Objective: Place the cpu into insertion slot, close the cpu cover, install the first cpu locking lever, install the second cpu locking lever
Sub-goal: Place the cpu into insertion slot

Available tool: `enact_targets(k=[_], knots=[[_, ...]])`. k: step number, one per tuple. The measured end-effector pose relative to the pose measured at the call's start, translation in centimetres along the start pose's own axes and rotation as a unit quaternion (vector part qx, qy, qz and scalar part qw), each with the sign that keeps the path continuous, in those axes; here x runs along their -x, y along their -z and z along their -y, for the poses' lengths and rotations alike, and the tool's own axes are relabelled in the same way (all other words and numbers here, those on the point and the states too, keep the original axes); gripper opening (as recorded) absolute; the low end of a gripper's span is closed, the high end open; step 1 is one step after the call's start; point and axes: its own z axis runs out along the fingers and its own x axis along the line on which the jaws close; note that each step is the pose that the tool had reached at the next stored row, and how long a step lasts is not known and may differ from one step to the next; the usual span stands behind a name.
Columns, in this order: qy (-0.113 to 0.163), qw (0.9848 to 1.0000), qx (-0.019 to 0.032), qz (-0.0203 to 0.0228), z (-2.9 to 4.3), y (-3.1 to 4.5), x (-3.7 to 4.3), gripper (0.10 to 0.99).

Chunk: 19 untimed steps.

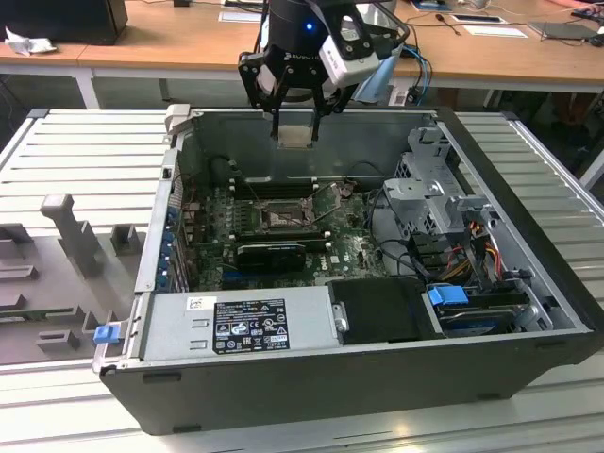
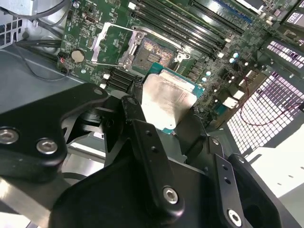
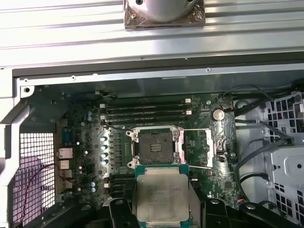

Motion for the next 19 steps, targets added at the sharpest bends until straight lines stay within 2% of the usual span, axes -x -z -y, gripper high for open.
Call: enact_targets(k=[19], knots=[[-0.021, 0.9998, 0.0004, 0.0019, 0.0, 0.0, 0.0, 0.529]])
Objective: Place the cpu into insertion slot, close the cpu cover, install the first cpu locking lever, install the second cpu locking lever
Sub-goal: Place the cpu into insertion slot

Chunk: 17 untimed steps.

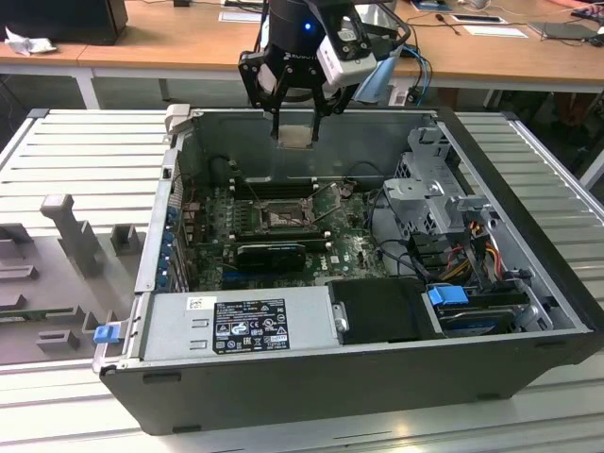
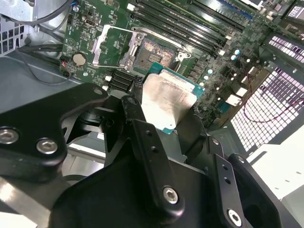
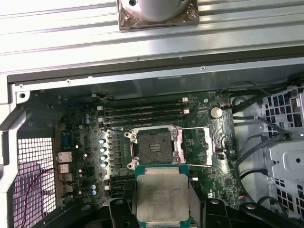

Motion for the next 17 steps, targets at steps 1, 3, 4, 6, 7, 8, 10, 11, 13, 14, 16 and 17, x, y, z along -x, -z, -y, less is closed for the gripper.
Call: enact_targets(k=[1, 3, 4, 6, 7, 8, 10, 11, 13, 14, 16, 17], knots=[[-0.001, 1.0, 0.0, 0.0, 0.0, 0.0, 0.0, 0.529], [-0.003, 1.0, 0.0001, 0.0002, 0.0, 0.0, 0.0, 0.529], [-0.004, 1.0, 0.0001, 0.0004, 0.0, 0.0, 0.0, 0.529], [-0.006, 1.0, 0.0001, 0.0005, 0.0, 0.0, 0.0, 0.529], [-0.007, 1.0, 0.0001, 0.0007, 0.0, 0.0, 0.0, 0.529], [-0.008, 1.0, 0.0002, 0.0007, 0.0, -0.01, 0.0, 0.529], [-0.009, 1.0, 0.0002, 0.0008, 0.01, -0.06, 0.0, 0.529], [-0.009, 1.0, 0.0002, 0.0008, 0.02, -0.09, 0.0, 0.529], [-0.009, 1.0, 0.0002, 0.0008, 0.04, -0.18, 0.0, 0.529], [-0.009, 1.0, 0.0002, 0.0008, 0.04, -0.23, 0.0, 0.529], [-0.011, 0.9999, -0.0002, 0.0008, 0.05, -0.28, 0.01, 0.529], [-0.014, 0.9999, -0.0001, 0.0011, 0.05, -0.28, 0.01, 0.529]])
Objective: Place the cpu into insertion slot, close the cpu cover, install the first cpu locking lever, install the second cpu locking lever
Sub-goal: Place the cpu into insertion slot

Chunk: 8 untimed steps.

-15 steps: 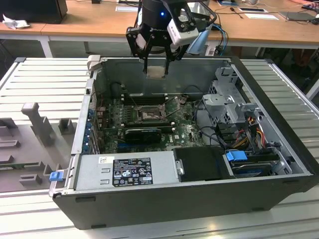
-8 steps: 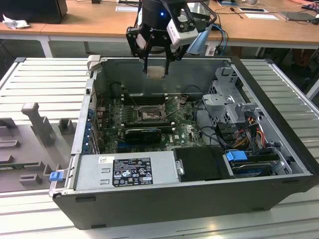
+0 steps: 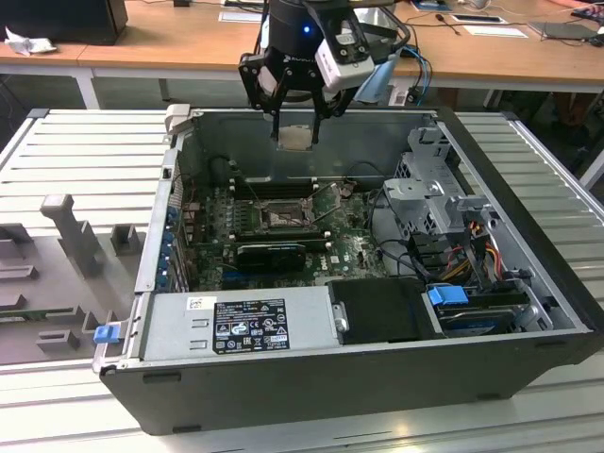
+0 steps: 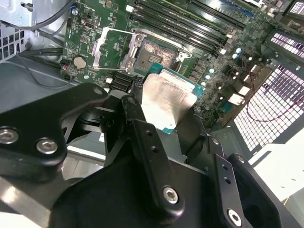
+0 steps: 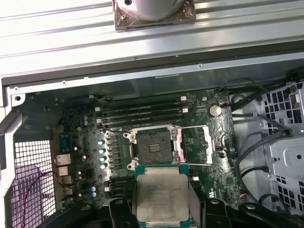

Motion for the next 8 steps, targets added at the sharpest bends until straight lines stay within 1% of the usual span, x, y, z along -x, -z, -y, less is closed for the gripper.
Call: enact_targets(k=[6, 8], knots=[[-0.012, 0.9999, 0.0003, 0.0011, 0.0, -0.01, 0.0, 0.529], [-0.023, 0.9997, 0.0005, 0.0021, 0.0, -0.01, 0.0, 0.529]])
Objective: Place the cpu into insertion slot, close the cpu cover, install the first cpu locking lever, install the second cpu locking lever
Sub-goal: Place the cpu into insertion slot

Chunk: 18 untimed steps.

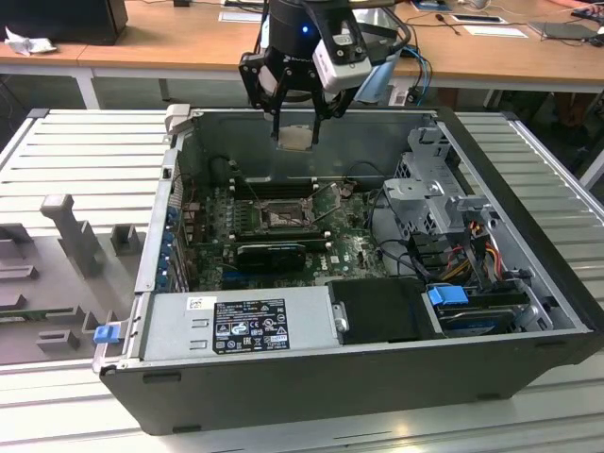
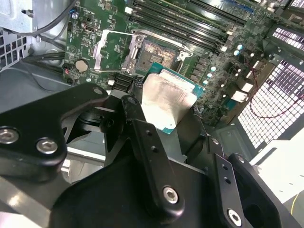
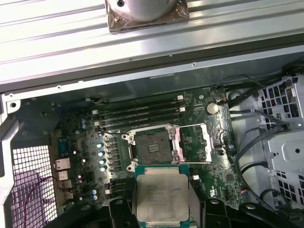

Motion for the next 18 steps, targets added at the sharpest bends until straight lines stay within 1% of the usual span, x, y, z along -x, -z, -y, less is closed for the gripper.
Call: enact_targets(k=[2, 10, 18], knots=[[-0.007, 1.0, 0.0002, 0.0007, 0.0, 0.0, 0.0, 0.529], [-0.017, 0.9998, 0.0004, 0.0015, 0.0, 0.0, 0.0, 0.529], [-0.034, 0.9994, 0.0007, 0.003, 0.0, 0.0, 0.0, 0.529]])
